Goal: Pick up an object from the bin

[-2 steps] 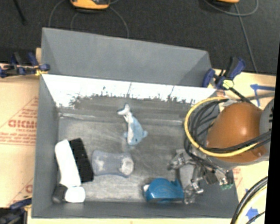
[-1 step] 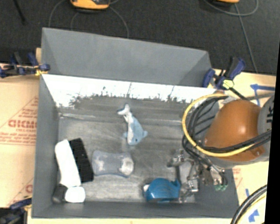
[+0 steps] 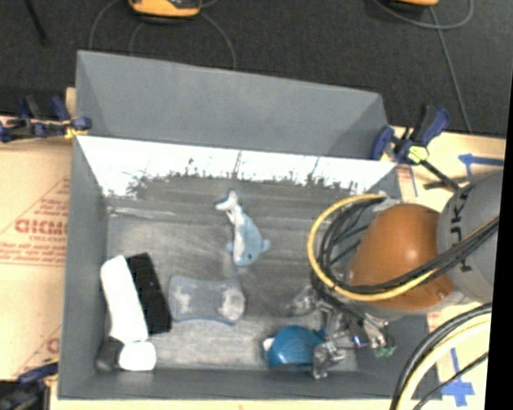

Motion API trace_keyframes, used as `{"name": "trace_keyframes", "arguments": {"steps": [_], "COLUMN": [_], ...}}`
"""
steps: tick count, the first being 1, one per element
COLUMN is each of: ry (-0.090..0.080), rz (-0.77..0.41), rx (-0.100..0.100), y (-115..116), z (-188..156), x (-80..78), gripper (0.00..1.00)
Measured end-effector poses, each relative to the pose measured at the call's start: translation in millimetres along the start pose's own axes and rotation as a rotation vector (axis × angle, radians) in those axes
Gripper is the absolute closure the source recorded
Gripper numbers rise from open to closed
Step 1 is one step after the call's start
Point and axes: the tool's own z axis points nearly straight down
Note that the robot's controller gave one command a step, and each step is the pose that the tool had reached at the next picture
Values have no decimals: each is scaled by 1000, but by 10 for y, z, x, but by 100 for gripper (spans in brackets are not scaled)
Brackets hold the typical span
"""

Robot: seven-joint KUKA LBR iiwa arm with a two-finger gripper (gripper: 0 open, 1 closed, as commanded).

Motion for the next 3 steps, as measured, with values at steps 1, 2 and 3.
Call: {"name": "trace_keyframes", "arguments": {"steps": [1, 2, 3], "ry": [-1, -1, 0], "rz": [-24, -25, -24], "rx": [4, 4, 3], "y": [-21, -21, -19], "z": [6, 6, -22], "x": [-13, -13, -8], "gripper": [100, 100, 100]}}
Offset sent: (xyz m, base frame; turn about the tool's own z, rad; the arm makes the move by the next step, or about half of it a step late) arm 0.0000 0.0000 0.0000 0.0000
